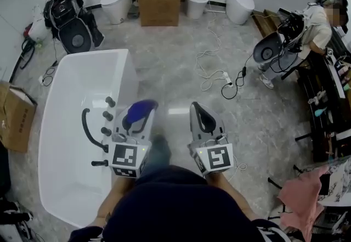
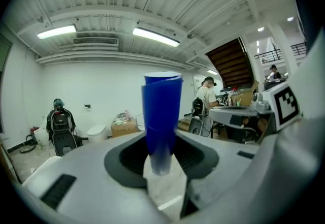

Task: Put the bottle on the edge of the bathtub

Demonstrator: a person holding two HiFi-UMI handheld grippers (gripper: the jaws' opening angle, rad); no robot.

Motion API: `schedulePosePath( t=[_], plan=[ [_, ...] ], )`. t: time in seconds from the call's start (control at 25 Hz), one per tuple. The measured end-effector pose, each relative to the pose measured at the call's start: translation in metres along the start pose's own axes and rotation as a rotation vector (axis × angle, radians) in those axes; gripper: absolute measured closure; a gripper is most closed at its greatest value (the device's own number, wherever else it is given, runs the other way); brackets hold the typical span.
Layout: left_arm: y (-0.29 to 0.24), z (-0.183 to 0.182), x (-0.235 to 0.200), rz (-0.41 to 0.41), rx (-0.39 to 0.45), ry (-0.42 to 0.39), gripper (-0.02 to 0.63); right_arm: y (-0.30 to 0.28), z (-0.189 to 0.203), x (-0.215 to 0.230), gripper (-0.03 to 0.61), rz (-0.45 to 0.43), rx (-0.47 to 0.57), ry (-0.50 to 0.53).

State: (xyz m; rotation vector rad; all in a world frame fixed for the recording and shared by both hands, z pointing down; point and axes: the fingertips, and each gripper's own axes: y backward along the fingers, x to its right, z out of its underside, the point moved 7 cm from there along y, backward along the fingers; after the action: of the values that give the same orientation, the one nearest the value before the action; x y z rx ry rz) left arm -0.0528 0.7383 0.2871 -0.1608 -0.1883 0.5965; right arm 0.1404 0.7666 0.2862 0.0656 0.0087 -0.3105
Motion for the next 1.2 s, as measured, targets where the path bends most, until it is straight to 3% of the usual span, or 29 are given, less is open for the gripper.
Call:
schedulePosePath(
  t=[0.36,0.72,0.96,1.2],
  plan=[
    [-0.106,-0.003,-0.086,-0.008,0.008,0.016,0.462,-0.134,0.017,0.035,0.561,0.01,-0.038,0.001],
    [-0.215,-0.019,-0.178,0.007,0.016,-0.052,0.462,-0.269,0.032,0.063,0.561,0.024,-0.032,0.002],
    [-0.256,-0.01,-0.204,0.034,0.004,0.038,0.462,-0.304,0.045,0.076,0.561,0.056,-0.071,0.008],
    [-0.277,-0.008,-0.222,0.047,-0.022,0.053,0.462,-0.33,0.047,0.08,0.561,0.054,-0.1,0.0]
  ],
)
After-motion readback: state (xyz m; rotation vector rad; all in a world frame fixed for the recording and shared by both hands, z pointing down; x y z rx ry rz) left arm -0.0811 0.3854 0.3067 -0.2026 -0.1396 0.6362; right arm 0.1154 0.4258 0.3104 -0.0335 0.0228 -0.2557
